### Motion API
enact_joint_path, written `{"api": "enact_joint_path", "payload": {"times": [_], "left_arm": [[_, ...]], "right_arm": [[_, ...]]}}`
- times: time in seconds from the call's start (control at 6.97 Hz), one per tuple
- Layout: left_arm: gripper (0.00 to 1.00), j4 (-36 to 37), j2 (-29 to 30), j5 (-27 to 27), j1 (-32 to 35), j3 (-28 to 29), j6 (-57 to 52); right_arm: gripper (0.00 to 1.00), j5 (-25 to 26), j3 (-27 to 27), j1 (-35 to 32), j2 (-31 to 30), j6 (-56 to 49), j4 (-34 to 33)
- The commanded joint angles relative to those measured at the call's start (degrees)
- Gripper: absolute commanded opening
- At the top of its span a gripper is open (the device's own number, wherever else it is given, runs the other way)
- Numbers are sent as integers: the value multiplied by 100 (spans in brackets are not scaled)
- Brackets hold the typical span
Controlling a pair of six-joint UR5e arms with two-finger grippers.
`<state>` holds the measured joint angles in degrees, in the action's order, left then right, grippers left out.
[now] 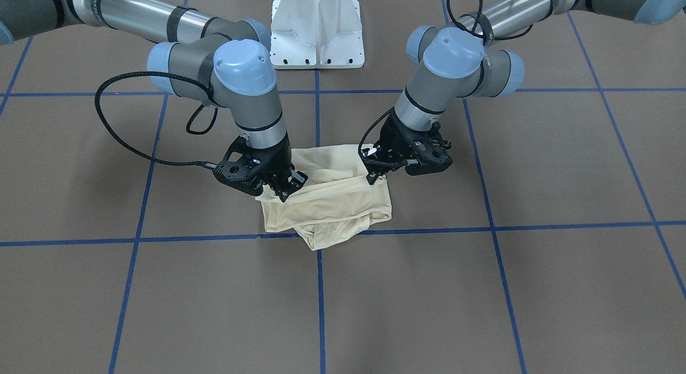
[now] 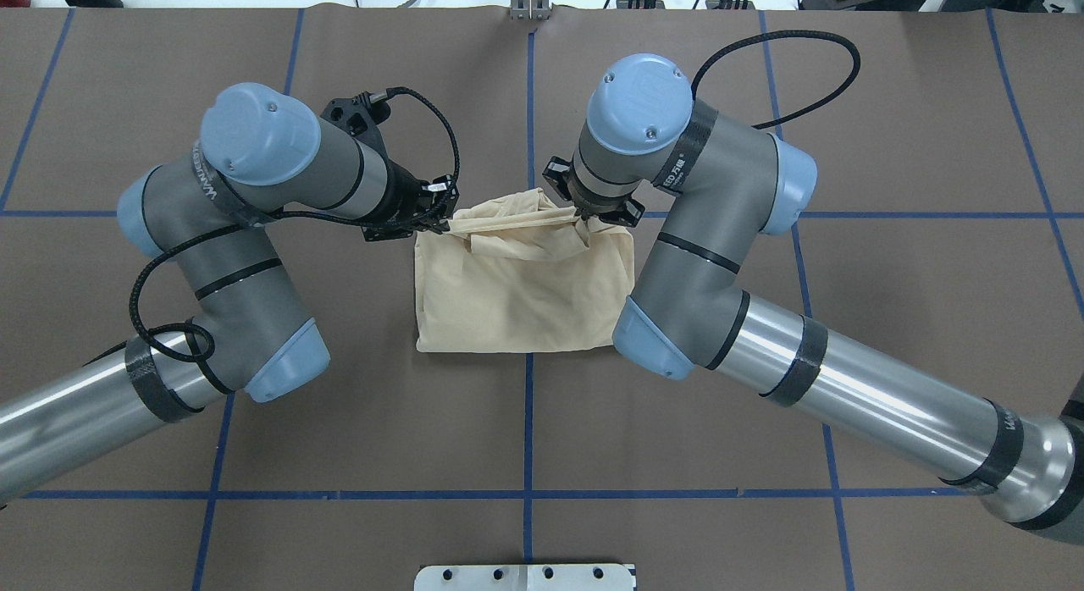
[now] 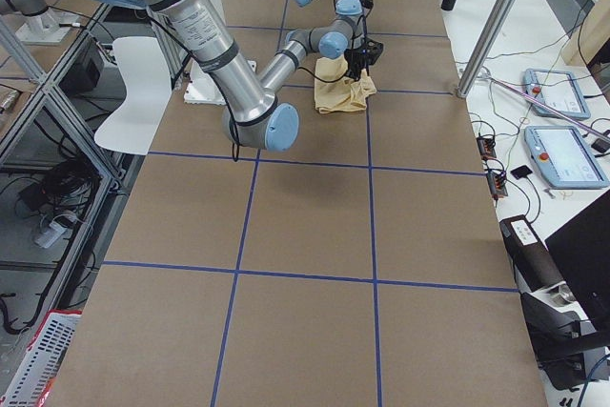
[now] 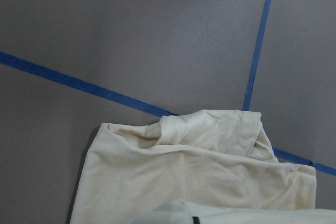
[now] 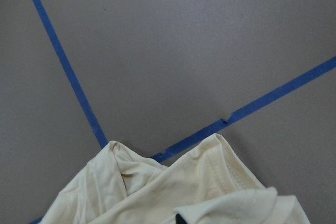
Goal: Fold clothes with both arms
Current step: 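Lay the folded edge down at the shirt's far side with both grippers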
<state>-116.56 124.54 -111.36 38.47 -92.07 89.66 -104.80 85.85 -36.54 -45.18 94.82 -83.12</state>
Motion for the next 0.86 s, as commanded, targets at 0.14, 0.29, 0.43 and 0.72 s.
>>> {"api": "enact_joint_path", "payload": {"times": [0.14, 0.29, 0.43, 0.72], "left_arm": [[0, -225, 105, 9, 20, 380, 86], [0, -401, 115, 18, 20, 531, 87], [0, -446, 132, 18, 20, 585, 96], [0, -438, 150, 18, 20, 585, 96]], "right_arm": [[0, 12, -542, -20, 369, -34, 42], [0, 21, -648, -20, 405, -34, 138], [0, 21, -840, -20, 405, -17, 426], [0, 21, -886, -20, 396, -25, 455]]}}
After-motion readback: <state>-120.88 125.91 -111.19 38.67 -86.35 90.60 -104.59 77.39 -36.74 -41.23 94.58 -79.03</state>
